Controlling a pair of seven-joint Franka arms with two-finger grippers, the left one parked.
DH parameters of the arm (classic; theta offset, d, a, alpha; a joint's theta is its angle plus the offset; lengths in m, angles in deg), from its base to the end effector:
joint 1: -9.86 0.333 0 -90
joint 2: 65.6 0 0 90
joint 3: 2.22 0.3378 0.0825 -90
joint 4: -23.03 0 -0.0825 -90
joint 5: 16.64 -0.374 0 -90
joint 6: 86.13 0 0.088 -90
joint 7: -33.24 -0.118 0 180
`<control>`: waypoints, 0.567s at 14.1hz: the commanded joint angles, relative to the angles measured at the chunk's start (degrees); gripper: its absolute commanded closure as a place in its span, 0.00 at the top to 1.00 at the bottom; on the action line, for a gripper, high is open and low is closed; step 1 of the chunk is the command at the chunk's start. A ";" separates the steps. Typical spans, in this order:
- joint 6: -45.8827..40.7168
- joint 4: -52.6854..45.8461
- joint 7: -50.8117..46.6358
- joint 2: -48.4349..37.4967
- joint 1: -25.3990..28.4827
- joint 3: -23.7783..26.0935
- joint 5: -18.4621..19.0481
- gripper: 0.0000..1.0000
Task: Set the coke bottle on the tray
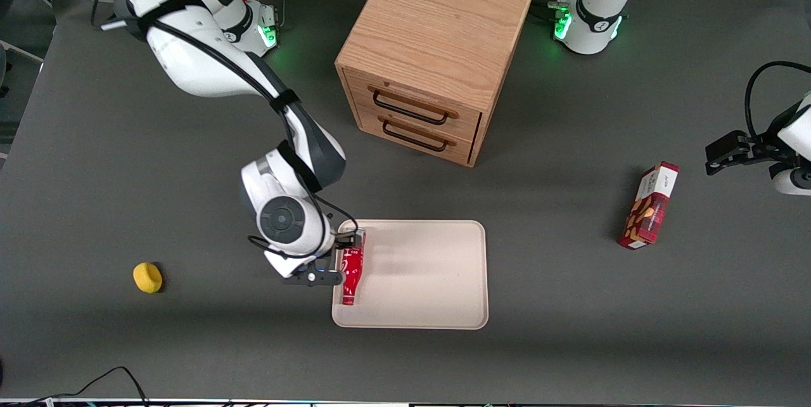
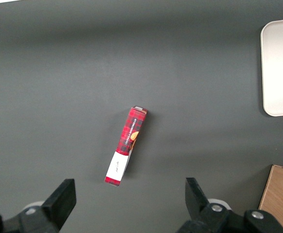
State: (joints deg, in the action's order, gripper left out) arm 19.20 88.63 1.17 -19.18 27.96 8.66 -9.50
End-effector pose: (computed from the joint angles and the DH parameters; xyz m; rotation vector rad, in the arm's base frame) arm 0.6833 0.3173 0.3210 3.1020 -0.1015 -0.1562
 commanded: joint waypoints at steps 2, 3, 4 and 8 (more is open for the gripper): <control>-3.46 18.64 3.93 -20.43 -5.70 0.90 -4.05 1.00; -3.90 23.91 7.69 -25.89 -7.62 0.72 -4.67 1.00; -4.25 28.66 11.13 -31.43 -8.51 0.03 -6.94 1.00; -8.01 40.39 20.63 -49.03 -8.08 -8.06 -8.71 1.00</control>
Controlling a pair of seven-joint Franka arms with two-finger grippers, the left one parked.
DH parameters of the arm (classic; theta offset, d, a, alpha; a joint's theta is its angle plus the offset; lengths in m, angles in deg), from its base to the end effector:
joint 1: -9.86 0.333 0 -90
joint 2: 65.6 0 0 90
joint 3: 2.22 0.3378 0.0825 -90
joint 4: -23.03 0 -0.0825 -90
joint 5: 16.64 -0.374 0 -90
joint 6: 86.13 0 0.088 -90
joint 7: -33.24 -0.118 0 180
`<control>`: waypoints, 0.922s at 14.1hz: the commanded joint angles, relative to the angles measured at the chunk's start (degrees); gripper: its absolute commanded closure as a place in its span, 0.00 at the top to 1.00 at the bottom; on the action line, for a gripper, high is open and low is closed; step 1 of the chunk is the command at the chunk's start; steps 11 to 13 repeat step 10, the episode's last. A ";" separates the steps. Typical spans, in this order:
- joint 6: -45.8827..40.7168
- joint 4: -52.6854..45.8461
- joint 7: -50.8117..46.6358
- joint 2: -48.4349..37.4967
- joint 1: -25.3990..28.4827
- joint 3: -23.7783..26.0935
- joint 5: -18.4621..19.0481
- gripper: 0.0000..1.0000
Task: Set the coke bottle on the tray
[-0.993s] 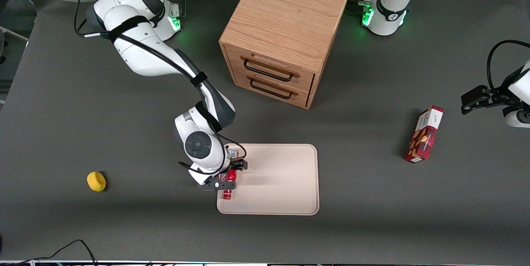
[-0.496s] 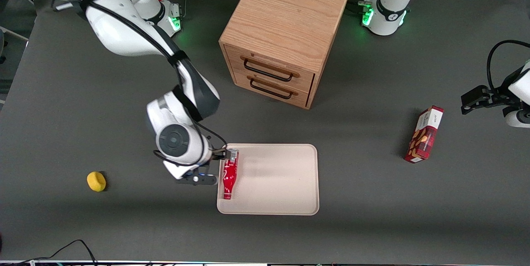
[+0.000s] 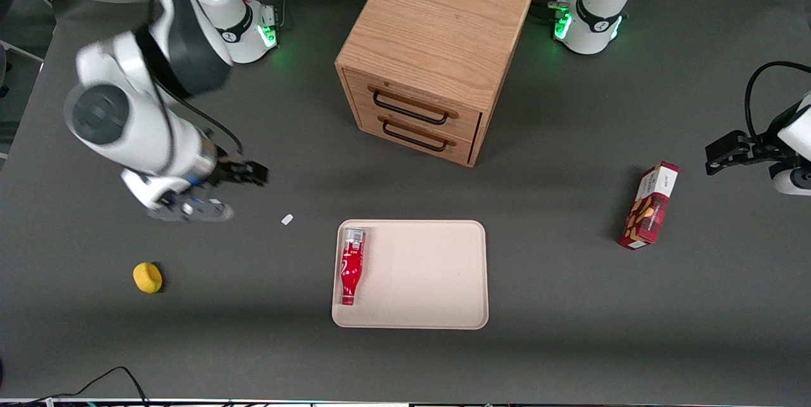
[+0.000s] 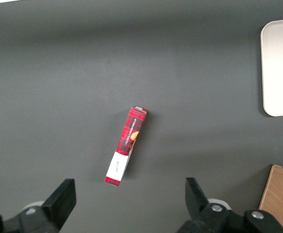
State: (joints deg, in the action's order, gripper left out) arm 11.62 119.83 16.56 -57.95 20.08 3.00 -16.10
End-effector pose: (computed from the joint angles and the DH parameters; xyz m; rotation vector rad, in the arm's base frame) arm 0.5630 0.1517 0.5162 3.1071 -0.0310 -0.1752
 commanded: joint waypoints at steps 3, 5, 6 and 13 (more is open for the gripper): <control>-6.07 8.50 5.78 -15.28 0.06 -5.91 -2.03 1.00; -8.36 6.05 5.52 -14.78 2.07 -8.37 -1.41 1.00; -8.54 4.82 5.09 -14.25 3.56 -10.12 -1.41 1.00; -8.72 2.79 5.70 -12.93 3.84 -10.75 -1.68 1.00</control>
